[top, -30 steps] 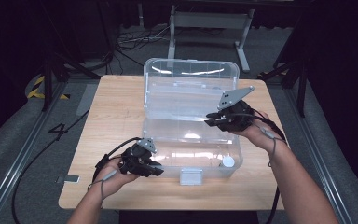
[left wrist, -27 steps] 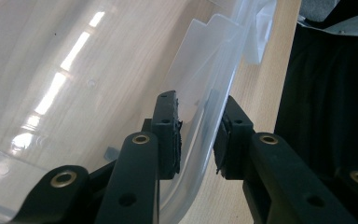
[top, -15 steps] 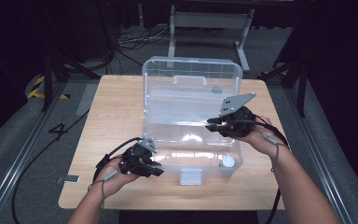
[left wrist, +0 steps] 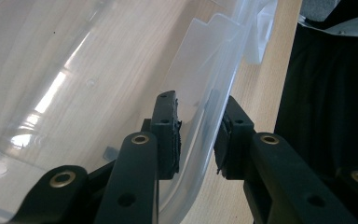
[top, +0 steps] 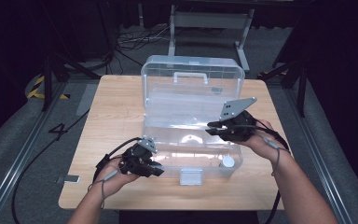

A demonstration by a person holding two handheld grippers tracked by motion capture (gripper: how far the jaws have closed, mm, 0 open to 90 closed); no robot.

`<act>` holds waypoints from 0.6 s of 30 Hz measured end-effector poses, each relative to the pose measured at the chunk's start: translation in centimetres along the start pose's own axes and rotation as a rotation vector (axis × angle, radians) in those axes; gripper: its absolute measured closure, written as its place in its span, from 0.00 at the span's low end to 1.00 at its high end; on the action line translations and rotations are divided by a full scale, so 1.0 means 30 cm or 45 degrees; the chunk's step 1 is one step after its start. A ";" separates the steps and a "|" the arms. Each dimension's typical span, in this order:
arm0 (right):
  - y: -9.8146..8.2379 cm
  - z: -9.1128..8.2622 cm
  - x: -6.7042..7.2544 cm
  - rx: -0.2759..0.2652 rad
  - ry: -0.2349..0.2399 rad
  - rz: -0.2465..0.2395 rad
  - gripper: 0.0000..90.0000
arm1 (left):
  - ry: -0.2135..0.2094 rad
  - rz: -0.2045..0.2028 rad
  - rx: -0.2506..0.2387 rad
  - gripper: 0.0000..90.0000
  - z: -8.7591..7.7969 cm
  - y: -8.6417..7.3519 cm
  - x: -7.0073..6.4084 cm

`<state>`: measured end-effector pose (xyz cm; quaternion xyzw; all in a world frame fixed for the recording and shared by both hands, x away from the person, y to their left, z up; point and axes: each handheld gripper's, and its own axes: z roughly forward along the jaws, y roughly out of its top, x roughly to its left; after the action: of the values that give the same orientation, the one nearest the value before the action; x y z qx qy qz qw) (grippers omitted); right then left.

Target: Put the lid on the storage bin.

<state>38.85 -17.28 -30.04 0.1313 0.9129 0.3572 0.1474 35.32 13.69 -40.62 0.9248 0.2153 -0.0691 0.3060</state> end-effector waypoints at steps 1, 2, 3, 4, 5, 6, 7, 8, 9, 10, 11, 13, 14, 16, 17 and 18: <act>-0.001 0.000 0.001 0.002 0.000 -0.005 0.85 | 0.000 0.000 0.000 0.80 0.000 0.000 0.000; -0.002 -0.001 0.003 0.005 0.004 -0.001 0.85 | 0.000 0.000 0.000 0.80 0.000 0.000 0.000; -0.004 -0.001 0.006 0.001 0.006 0.002 0.85 | 0.000 0.000 0.000 0.80 0.000 0.000 0.000; -0.004 -0.001 0.006 0.001 0.006 0.002 0.85 | 0.000 0.000 0.000 0.80 0.000 0.000 0.000; -0.006 -0.002 0.008 0.000 0.008 0.002 0.85 | 0.000 0.000 -0.001 0.80 0.000 0.000 0.000; -0.007 -0.002 0.010 0.000 0.008 0.004 0.85 | 0.000 -0.001 -0.001 0.80 0.000 0.000 0.000; -0.008 -0.002 0.012 -0.002 0.007 0.002 0.85 | 0.000 -0.002 -0.002 0.80 0.000 0.000 -0.001; -0.008 -0.002 0.012 -0.001 0.007 -0.001 0.85 | -0.001 -0.002 -0.002 0.80 0.000 0.000 -0.001; -0.010 -0.002 0.013 -0.002 0.006 -0.004 0.85 | -0.002 -0.002 -0.003 0.80 0.000 0.000 -0.001; -0.010 -0.002 0.013 -0.002 0.006 -0.004 0.85 | -0.002 -0.002 -0.003 0.80 0.000 0.000 -0.001; -0.011 -0.003 0.016 -0.003 0.007 0.000 0.85 | -0.003 -0.003 -0.003 0.80 0.000 0.000 -0.001; -0.012 -0.003 0.020 0.000 0.008 -0.009 0.86 | -0.004 -0.002 -0.002 0.80 0.000 0.000 -0.001; -0.014 -0.002 0.023 -0.002 0.003 -0.012 0.86 | -0.004 -0.002 -0.002 0.80 0.000 0.000 -0.001; -0.015 -0.003 0.026 -0.001 -0.001 -0.016 0.87 | -0.004 -0.003 -0.003 0.80 0.000 0.000 -0.001; -0.016 -0.002 0.028 -0.002 -0.002 -0.018 0.87 | -0.004 -0.003 -0.002 0.80 0.000 0.000 -0.001; -0.016 -0.002 0.028 -0.002 -0.002 -0.018 0.87 | -0.004 -0.003 -0.002 0.80 0.000 0.000 -0.001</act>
<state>38.00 -17.38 -30.47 0.1250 0.9135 0.3566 0.1508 35.30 13.68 -40.62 0.9242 0.2159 -0.0705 0.3071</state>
